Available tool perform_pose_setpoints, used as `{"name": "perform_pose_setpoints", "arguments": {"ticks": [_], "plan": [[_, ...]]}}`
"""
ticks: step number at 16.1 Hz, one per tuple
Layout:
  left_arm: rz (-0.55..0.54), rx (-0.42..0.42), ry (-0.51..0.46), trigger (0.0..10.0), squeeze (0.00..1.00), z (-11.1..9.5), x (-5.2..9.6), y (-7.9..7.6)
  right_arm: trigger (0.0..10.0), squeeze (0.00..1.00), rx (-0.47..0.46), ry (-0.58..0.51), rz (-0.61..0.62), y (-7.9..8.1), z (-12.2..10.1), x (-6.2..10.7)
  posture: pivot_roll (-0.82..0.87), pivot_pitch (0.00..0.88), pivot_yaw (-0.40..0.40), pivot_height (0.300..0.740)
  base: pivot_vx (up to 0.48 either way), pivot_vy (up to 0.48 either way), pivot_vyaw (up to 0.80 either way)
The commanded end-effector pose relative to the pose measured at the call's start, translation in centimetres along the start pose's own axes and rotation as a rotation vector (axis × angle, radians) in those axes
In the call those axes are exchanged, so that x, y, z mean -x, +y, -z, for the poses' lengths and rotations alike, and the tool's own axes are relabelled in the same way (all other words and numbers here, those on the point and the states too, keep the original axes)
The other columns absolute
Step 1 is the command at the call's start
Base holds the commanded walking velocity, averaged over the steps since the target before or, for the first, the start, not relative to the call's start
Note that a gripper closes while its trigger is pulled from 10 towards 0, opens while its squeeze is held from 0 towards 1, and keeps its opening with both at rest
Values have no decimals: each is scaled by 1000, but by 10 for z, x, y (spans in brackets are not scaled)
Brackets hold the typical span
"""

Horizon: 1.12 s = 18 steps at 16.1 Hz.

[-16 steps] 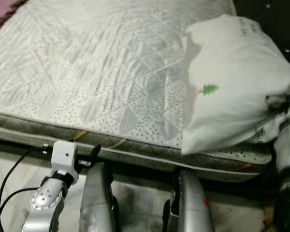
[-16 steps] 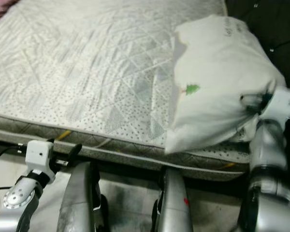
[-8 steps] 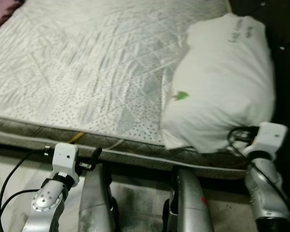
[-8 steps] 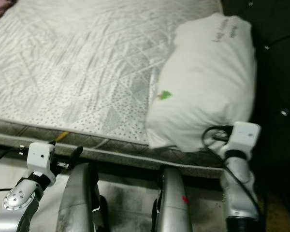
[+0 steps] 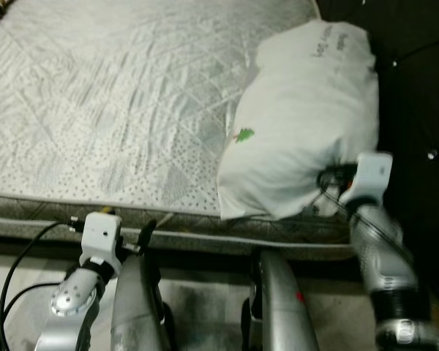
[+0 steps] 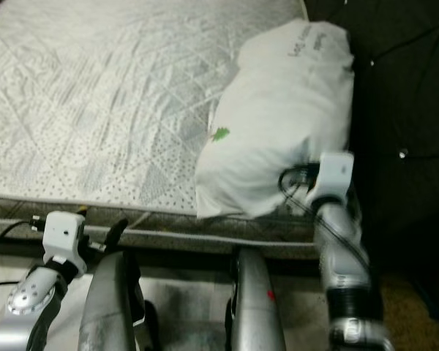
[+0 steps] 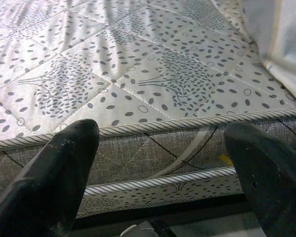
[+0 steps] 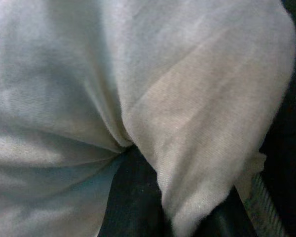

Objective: Clean up the room

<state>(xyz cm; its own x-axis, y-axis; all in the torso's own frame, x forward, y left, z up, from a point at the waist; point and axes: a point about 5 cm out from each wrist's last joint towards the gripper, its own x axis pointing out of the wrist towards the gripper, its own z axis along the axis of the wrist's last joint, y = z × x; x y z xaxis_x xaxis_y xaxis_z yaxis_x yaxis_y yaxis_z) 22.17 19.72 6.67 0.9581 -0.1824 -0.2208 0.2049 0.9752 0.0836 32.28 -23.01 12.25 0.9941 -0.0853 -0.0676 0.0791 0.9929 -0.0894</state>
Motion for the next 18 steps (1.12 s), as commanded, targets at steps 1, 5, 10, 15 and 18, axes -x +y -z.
{"name": "perform_pose_setpoints", "arguments": {"ticks": [1, 5, 10, 15, 18], "plan": [[-15, 0, 27, 10000, 0, 5, 2, 0, 0, 0, 36, -62, 35, -14, -26, -18, 73, 162, -47, 560, 0, 0, 0], [-69, 17, 34, 10000, 0, 7, 4, 4, 0, 0, 68, -64, 351, -94, -60, -30, 85, 158, -66, 560, 0, 0, 0], [-60, 32, 39, 10000, 0, 7, 6, 5, 0, 0, 65, 62, 575, -146, -29, -4, 82, 164, -60, 560, 0, 0, 0], [-48, 21, 43, 10000, 0, 7, 5, 4, 0, 0, 42, 203, 472, -98, 39, 19, 75, 171, -48, 560, 0, 0, 0], [-40, 19, 46, 10000, 0, 6, 5, 4, 0, 0, 25, 243, 401, -77, 55, 21, 74, 173, -45, 560, 0, 0, 0]]}}
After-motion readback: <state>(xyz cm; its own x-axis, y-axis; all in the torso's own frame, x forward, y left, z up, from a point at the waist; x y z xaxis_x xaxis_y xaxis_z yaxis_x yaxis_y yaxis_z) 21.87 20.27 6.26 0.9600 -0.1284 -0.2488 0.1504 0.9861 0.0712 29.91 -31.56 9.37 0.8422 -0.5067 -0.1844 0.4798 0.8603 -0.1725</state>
